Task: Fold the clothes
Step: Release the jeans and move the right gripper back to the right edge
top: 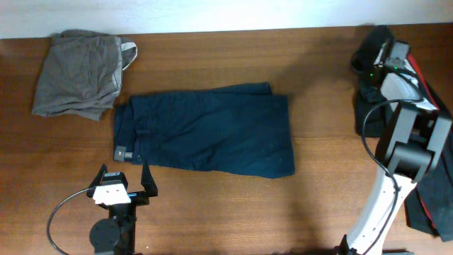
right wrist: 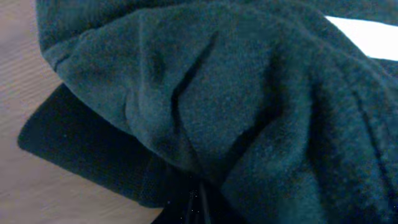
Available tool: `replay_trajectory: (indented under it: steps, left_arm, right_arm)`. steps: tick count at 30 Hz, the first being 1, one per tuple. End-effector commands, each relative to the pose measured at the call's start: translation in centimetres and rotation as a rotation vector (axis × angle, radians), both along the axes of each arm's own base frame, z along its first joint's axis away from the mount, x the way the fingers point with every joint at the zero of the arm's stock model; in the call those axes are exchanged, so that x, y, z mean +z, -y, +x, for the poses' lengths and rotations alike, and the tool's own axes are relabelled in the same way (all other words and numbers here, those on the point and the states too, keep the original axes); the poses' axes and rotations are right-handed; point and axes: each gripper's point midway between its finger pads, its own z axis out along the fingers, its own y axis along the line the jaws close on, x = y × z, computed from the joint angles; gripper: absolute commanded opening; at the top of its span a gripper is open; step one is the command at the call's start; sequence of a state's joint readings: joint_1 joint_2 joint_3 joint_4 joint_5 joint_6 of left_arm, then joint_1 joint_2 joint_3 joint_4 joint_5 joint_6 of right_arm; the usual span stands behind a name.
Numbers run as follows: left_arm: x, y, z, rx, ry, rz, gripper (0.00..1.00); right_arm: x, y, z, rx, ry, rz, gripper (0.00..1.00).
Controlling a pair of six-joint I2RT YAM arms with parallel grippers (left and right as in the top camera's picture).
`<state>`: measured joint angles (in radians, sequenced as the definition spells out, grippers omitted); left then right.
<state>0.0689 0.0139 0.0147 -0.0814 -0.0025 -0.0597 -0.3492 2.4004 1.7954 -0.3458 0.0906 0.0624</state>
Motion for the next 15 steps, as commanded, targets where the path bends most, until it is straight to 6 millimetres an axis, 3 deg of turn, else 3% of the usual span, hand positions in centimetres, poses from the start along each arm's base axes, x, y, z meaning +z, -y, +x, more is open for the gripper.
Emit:
replay_trajectory:
  steps: [1,2,4,5,6,8,10,12,15]
  left_arm:
    - [-0.1,0.2,0.0,-0.012,-0.001,0.015,0.99]
    - [-0.1,0.2,0.0,-0.012,-0.001,0.015,0.99]
    - [-0.1,0.2,0.0,-0.012,-0.001,0.015,0.99]
    - [-0.1,0.2,0.0,-0.012,-0.001,0.015,0.99]
    - [-0.1,0.2,0.0,-0.012,-0.001,0.015,0.99]
    - [-0.1,0.2,0.0,-0.012,-0.001,0.015,0.99]
    - [-0.1,0.2,0.0,-0.012,-0.001,0.015,0.99]
    - [-0.1,0.2,0.0,-0.012,-0.001,0.015,0.99]
    - [-0.1,0.2,0.0,-0.012,-0.001,0.015,0.99]
  right_arm:
    - [-3.1,4.0,-5.1,-0.119,-0.159,-0.048,0.15]
    - [-2.4,3.8,-4.9,-0.110,-0.146,-0.037,0.21]
    - [0.3,1.8,-3.6,-0.042,-0.075,0.042,0.48]
    - [2.4,-0.2,-2.7,0.026,-0.019,0.123,0.73]
    - [3.7,-1.5,-2.3,0.069,0.012,0.172,0.84]
    - [6.6,-4.7,-1.9,0.168,0.074,0.287,0.96]
    - [9.9,-7.6,-2.2,0.252,0.119,0.384,0.99]
    - [11.3,-9.2,-3.2,0.281,0.102,0.426,0.99]
    - [10.9,-11.4,-5.7,0.334,-0.010,0.451,0.99]
